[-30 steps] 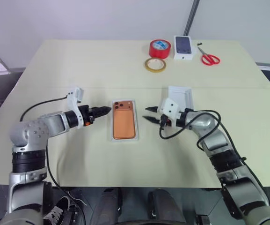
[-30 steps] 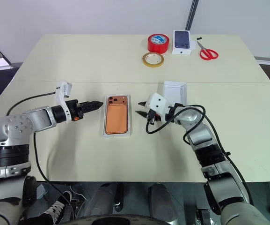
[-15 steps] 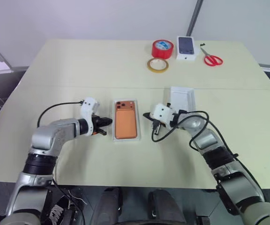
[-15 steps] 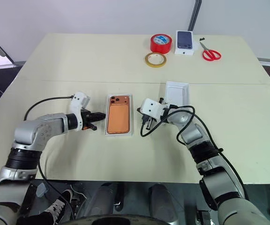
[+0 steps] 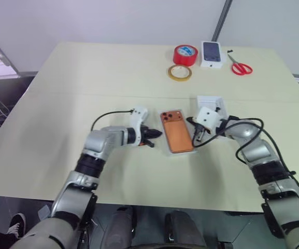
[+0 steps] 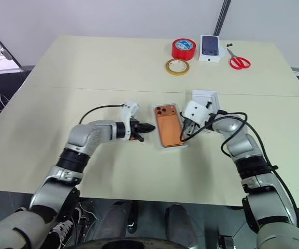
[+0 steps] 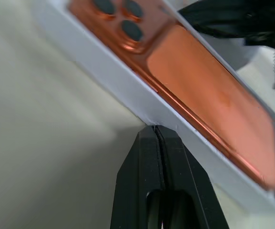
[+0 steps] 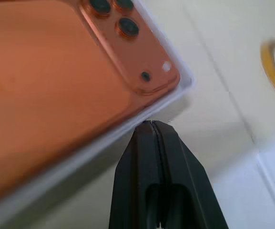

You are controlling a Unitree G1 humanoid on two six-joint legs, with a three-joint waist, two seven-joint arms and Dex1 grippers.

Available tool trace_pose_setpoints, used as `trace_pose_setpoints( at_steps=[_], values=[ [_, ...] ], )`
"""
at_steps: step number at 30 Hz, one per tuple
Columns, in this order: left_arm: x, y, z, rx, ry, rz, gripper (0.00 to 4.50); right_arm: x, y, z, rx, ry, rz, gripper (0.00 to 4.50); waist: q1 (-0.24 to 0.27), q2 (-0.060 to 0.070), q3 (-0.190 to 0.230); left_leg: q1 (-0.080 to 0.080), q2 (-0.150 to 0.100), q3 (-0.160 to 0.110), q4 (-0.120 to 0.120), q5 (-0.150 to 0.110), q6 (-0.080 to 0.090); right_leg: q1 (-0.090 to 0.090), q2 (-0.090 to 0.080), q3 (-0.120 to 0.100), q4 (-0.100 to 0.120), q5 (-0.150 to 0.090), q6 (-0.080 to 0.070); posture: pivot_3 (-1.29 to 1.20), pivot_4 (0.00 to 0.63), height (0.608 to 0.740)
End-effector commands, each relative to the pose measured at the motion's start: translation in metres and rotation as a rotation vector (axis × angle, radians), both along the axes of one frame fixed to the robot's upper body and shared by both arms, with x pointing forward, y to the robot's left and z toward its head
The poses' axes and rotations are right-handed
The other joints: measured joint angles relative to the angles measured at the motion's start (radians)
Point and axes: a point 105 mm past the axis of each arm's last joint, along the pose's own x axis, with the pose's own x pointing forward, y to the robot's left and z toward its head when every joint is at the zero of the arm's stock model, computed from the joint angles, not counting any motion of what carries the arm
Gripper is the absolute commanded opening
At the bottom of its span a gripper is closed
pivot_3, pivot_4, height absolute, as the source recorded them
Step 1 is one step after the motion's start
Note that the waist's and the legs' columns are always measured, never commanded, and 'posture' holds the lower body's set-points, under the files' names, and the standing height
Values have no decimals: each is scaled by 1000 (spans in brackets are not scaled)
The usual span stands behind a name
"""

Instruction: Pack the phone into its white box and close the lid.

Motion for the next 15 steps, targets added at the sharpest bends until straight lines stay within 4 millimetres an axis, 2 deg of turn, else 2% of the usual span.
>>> trace_pose_setpoints(
  at_steps=[1,3,7,15],
  values=[
    [-2,-28,13,-20,-69,-91,46,-10,-10,1,-15,0,5,0,0,0,0,0,1,0,0,0,0,0,0,0,0,0,0,0,150,740],
    [5,-30,14,-27,-83,-65,46,-16,-14,-3,-23,19,-1,0,4,0,0,0,1,0,0,0,0,0,1,0,0,0,0,0,150,740],
    [19,-21,19,-31,-105,-19,46,-23,-19,-7,-30,36,-17,0,2,0,0,0,1,0,3,-1,2,2,1,-1,0,0,0,0,150,740],
    [12,-16,11,-10,-106,-41,46,-25,-32,-5,-40,29,-67,0,2,0,0,0,1,0,3,-1,2,2,1,0,0,0,1,0,150,740]
  ],
)
